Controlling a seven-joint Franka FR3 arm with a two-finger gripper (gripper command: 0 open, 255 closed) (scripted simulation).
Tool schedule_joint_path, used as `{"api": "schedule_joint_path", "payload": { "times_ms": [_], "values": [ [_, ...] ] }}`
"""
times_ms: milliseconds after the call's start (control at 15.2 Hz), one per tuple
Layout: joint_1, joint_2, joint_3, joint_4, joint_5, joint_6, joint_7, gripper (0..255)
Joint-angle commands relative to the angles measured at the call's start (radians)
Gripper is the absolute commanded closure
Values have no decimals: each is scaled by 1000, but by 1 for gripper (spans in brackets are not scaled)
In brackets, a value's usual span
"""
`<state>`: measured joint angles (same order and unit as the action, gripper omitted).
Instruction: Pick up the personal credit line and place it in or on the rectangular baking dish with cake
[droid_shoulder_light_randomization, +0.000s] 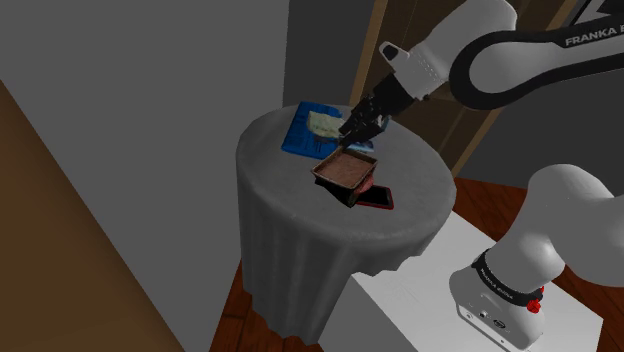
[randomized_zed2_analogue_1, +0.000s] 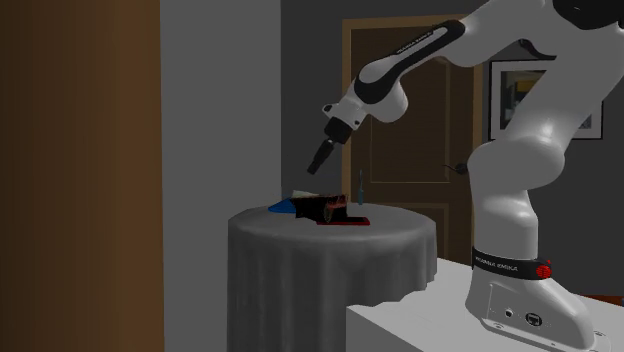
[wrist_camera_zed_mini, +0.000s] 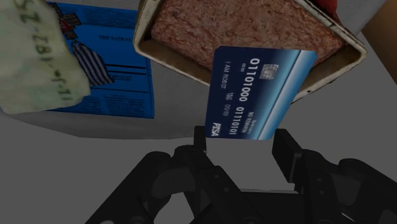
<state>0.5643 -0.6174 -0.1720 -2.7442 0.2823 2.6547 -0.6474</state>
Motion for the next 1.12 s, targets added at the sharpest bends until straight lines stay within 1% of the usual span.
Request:
{"api": "schedule_joint_path", "payload": {
  "times_ms": [0,264,792,858,1056],
  "values": [
    [10,14,-9,-16,10,31,-13,255],
    [43,53,-35,-52,39,108,-48,255],
    [43,53,-35,-52,39,108,-48,255],
    [43,53,-35,-52,39,108,-48,0],
    [43,53,-35,-52,39,108,-48,0]
  ]
}}
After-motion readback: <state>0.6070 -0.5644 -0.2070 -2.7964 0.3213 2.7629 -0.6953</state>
